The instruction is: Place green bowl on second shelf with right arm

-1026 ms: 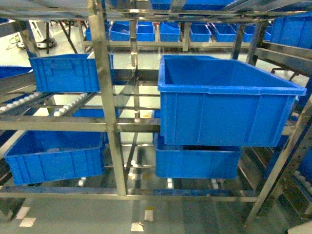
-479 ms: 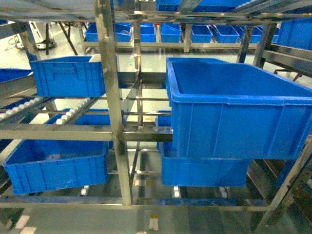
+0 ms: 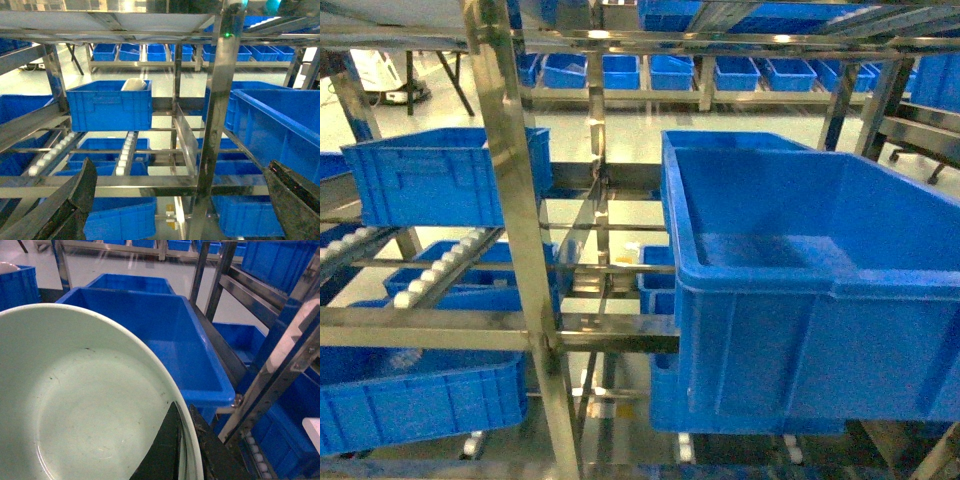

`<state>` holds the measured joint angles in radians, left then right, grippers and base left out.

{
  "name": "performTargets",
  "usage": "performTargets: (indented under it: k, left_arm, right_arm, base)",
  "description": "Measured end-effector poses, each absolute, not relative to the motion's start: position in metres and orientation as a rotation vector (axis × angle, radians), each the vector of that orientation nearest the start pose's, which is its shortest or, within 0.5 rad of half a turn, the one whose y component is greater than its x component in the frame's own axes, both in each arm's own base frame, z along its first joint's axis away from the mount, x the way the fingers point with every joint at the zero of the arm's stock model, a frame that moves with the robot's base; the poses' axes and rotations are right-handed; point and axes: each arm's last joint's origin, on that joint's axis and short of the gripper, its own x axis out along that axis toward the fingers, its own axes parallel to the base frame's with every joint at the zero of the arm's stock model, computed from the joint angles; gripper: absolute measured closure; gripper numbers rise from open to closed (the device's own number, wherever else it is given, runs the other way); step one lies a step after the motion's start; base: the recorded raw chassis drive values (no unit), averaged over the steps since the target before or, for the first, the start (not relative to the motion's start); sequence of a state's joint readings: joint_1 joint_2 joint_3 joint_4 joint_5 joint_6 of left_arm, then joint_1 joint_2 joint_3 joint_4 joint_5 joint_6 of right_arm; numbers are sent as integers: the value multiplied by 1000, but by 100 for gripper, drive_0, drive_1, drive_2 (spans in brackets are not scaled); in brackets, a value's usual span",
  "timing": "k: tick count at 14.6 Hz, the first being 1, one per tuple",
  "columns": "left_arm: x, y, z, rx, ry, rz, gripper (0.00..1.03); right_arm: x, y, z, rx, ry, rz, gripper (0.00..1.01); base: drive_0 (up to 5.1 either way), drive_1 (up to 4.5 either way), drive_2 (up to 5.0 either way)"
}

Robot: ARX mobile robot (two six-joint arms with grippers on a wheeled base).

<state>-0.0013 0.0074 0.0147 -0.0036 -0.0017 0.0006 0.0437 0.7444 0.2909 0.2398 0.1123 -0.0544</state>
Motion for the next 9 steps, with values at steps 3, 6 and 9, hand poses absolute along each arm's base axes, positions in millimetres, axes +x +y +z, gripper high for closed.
performTargets:
  k: [3, 6, 9]
  left_arm:
    - [97, 0, 167, 1, -1, 0, 5]
    - [97, 0, 167, 1, 0, 0, 5]
    - [97, 0, 167, 1, -2, 0, 5]
  right_arm:
    - [167, 4, 209, -71, 214, -63, 99]
    - [167, 4, 208, -71, 218, -62, 99]
    - [167, 4, 208, -71, 216, -63, 99]
  base:
    - [-4, 429, -437]
    - [-8, 192, -208]
    - [0, 0, 0]
